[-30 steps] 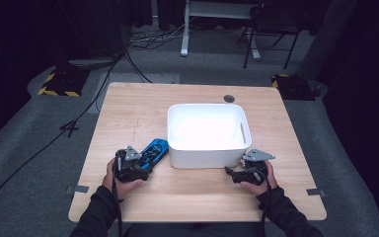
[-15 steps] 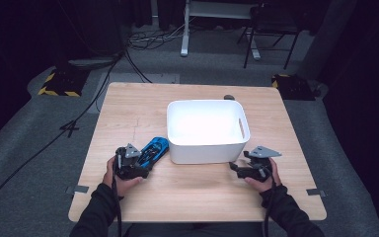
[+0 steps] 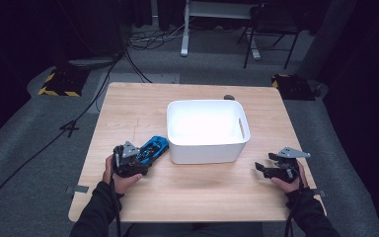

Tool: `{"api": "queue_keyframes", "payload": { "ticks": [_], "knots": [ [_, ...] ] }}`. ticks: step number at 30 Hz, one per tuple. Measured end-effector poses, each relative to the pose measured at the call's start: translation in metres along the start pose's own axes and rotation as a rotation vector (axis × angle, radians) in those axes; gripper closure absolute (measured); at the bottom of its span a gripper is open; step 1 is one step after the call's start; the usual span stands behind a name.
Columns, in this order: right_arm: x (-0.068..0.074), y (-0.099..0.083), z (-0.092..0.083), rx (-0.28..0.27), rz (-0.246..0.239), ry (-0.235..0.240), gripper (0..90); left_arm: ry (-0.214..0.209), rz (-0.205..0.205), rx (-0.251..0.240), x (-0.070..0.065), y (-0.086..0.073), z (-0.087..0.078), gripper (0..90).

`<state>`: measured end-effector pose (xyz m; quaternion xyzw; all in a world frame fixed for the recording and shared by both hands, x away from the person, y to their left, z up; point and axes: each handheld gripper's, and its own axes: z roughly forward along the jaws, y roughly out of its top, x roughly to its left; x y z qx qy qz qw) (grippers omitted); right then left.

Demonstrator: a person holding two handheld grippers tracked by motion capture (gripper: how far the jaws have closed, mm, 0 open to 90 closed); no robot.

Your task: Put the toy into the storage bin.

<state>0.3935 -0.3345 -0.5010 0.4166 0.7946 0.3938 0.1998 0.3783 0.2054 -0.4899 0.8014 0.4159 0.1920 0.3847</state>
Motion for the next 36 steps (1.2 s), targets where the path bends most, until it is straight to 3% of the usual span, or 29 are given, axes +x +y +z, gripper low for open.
{"api": "queue_keyframes", "payload": {
  "ticks": [6,16,25,36],
  "knots": [
    [0.001,0.000,0.001,0.011,-0.006,0.010,23.0,0.011,0.022,-0.054,0.003,0.013,-0.011,24.4],
    [0.001,0.001,0.004,0.045,-0.007,0.017,22.9,0.026,0.012,-0.162,0.013,0.041,-0.032,24.4],
    [0.000,0.002,0.005,0.058,-0.004,0.020,22.9,0.031,-0.010,-0.226,0.029,0.072,-0.048,24.4],
    [0.000,0.002,0.005,0.058,-0.003,0.029,22.4,0.047,-0.012,-0.297,0.036,0.107,-0.065,24.4]
  ]
}}
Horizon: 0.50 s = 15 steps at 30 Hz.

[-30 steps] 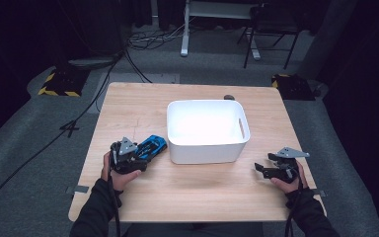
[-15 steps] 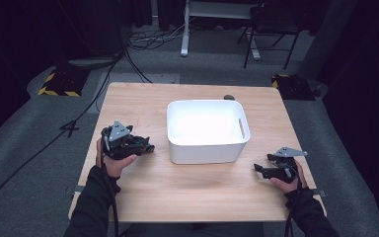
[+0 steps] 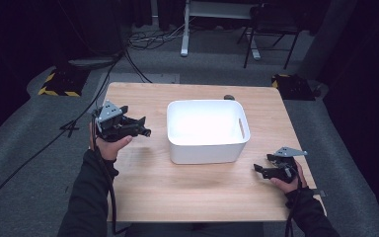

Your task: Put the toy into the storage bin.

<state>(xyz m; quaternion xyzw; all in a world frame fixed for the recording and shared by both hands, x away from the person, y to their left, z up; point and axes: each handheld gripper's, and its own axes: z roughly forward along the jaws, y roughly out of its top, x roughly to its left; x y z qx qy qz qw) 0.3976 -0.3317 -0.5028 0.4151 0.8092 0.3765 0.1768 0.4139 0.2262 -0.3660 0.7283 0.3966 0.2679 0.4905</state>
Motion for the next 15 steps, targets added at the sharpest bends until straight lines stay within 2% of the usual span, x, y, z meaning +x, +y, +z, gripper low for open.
{"api": "queue_keyframes", "payload": {
  "ticks": [6,15],
  "knots": [
    [0.001,0.000,0.000,0.000,-0.005,-0.002,22.2,-0.019,0.012,-0.023,-0.003,0.020,-0.002,24.4],
    [0.001,0.000,0.000,0.001,-0.005,-0.002,22.2,-0.021,0.043,-0.061,-0.010,0.047,-0.005,24.4]
  ]
}}
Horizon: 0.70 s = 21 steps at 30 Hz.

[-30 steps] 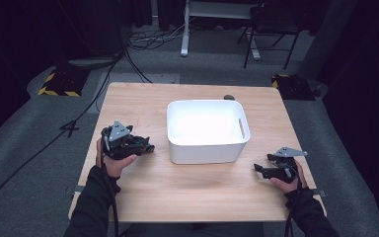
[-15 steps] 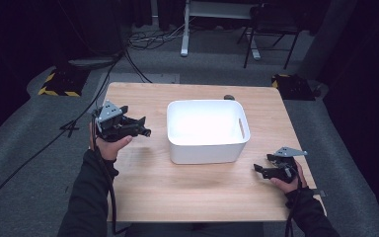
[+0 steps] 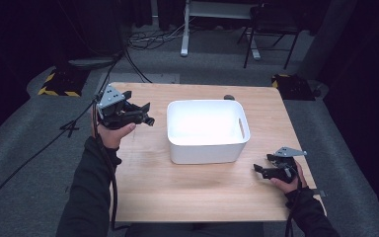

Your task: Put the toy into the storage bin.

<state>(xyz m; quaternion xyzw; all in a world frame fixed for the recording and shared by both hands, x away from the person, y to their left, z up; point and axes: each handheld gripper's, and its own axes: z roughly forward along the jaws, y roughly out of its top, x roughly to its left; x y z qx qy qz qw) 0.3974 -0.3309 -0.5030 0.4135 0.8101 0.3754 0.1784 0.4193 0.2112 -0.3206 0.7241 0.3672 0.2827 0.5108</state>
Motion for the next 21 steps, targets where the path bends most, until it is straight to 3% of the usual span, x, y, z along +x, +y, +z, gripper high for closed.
{"api": "queue_keyframes", "payload": {
  "ticks": [6,21],
  "knots": [
    [0.000,0.000,0.000,-0.001,-0.001,0.000,22.2,-0.012,0.002,-0.030,-0.003,0.014,-0.002,24.5],
    [0.001,0.000,0.000,0.005,-0.006,-0.004,22.1,-0.038,0.060,-0.068,-0.019,0.044,-0.005,24.5]
  ]
}}
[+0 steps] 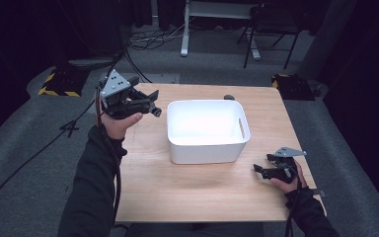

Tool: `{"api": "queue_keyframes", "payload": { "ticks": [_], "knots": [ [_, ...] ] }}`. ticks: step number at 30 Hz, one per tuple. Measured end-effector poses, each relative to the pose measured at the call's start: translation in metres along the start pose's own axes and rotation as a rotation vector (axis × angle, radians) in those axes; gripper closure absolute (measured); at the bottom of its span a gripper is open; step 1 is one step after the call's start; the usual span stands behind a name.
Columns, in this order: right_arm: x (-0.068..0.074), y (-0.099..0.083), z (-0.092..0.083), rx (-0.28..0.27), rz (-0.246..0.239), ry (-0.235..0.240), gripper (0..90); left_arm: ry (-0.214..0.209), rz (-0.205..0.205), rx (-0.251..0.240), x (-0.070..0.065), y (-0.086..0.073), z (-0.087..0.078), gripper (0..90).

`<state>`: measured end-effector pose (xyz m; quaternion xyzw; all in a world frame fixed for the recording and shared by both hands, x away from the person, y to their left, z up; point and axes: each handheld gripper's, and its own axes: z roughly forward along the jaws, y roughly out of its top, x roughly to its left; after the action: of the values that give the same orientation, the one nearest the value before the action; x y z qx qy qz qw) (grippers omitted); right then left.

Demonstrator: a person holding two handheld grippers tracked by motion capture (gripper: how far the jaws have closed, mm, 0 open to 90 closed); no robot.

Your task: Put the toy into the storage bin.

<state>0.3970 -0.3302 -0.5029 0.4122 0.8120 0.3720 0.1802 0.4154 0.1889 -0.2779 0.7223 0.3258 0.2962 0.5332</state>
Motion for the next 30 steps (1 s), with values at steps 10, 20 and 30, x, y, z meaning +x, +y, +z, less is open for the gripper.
{"api": "queue_keyframes", "payload": {
  "ticks": [10,20,30],
  "knots": [
    [0.000,0.000,0.000,0.000,-0.002,-0.002,22.0,-0.031,0.026,-0.004,-0.011,0.008,0.009,24.4],
    [0.000,0.000,0.000,0.000,-0.002,-0.002,21.9,-0.060,0.048,0.010,-0.022,0.013,0.020,24.5],
    [0.000,0.000,0.000,0.001,-0.003,-0.002,21.8,-0.107,0.055,0.029,-0.036,0.014,0.035,24.4]
  ]
}}
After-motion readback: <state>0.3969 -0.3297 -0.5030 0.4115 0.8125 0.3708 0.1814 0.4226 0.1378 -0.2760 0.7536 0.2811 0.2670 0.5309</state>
